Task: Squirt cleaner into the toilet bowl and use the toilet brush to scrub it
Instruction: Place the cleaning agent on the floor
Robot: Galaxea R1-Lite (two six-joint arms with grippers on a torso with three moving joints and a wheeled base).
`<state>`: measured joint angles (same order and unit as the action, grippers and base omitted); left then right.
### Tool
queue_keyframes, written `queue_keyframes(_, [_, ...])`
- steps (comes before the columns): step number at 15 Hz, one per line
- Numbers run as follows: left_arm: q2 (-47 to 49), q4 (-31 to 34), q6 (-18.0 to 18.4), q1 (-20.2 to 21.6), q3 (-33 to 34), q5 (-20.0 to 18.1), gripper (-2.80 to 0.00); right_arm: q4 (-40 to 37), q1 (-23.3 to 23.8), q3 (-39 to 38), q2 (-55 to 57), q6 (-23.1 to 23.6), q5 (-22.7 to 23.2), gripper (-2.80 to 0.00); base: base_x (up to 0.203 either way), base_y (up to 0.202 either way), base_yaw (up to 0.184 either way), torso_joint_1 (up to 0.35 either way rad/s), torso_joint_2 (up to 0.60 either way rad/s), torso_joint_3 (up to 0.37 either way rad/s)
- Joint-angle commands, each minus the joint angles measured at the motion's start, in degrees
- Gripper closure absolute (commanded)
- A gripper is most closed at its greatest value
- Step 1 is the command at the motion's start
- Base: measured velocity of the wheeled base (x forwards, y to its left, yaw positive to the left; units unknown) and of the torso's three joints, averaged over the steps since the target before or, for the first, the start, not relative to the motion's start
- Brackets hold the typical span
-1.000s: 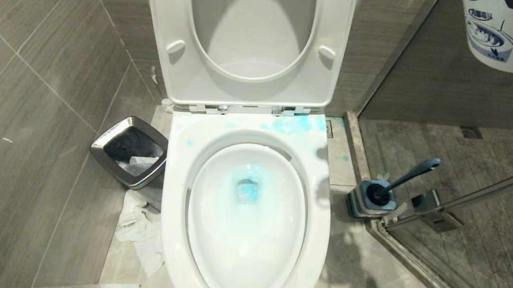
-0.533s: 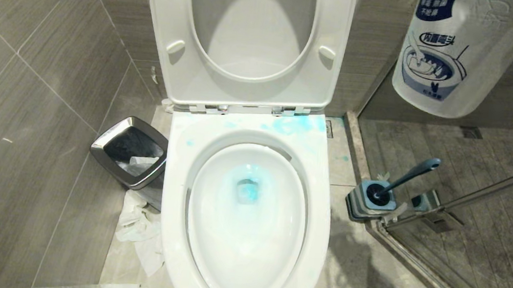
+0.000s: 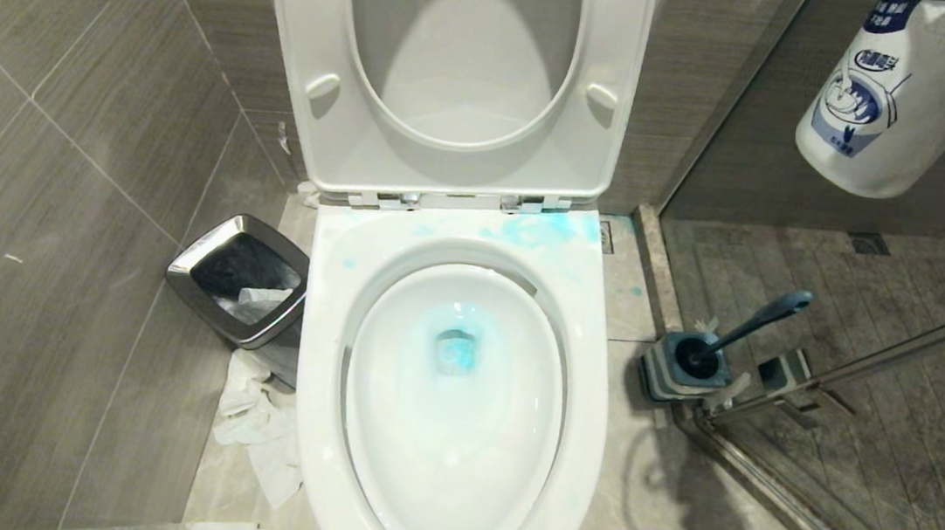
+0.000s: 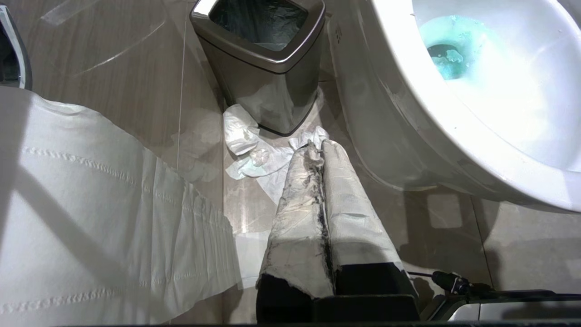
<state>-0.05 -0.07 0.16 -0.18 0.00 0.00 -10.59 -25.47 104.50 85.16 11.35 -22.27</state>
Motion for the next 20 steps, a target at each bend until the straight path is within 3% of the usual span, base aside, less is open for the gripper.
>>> queue_keyframes(1, [-0.04,-0.01,0.02,0.01,0.00,0.00,0.00,2.58,0.50,-4.55,0.94,-0.10,0.69,0.00,0.000,0.000,0.000,0.000,0.00,0.000])
queue_keyframes(3, [0.05,-0.01,0.02,0.01,0.00,0.00,0.00,6.57,0.72,-9.11,1.76,-0.15,2.04,0.00,0.000,0.000,0.000,0.000,0.00,0.000])
queue_keyframes(5, [0.05,-0.01,0.02,0.01,0.00,0.00,0.00,15.50,0.76,-14.94,2.87,0.23,2.79,0.00,0.000,0.000,0.000,0.000,0.00,0.000])
queue_keyframes(8, [0.05,-0.01,0.02,0.01,0.00,0.00,0.00,27.94,3.14,-20.28,5.57,2.76,8.79,0.00,0.000,0.000,0.000,0.000,0.00,0.000])
queue_keyframes(11, [0.05,-0.01,0.02,0.01,0.00,0.00,0.00,30.59,6.42,-21.91,7.16,4.11,18.64,0.00,0.000,0.000,0.000,0.000,0.00,0.000])
queue_keyframes(16, [0.05,-0.01,0.02,0.01,0.00,0.00,0.00,40.51,8.56,-30.19,8.36,4.79,18.86,0.00,0.000,0.000,0.000,0.000,0.00,0.000])
queue_keyframes(20, [-0.02,-0.01,0.02,0.01,0.00,0.00,0.00,42.23,13.34,-29.80,13.16,4.63,19.41,0.00,0.000,0.000,0.000,0.000,0.00,0.000])
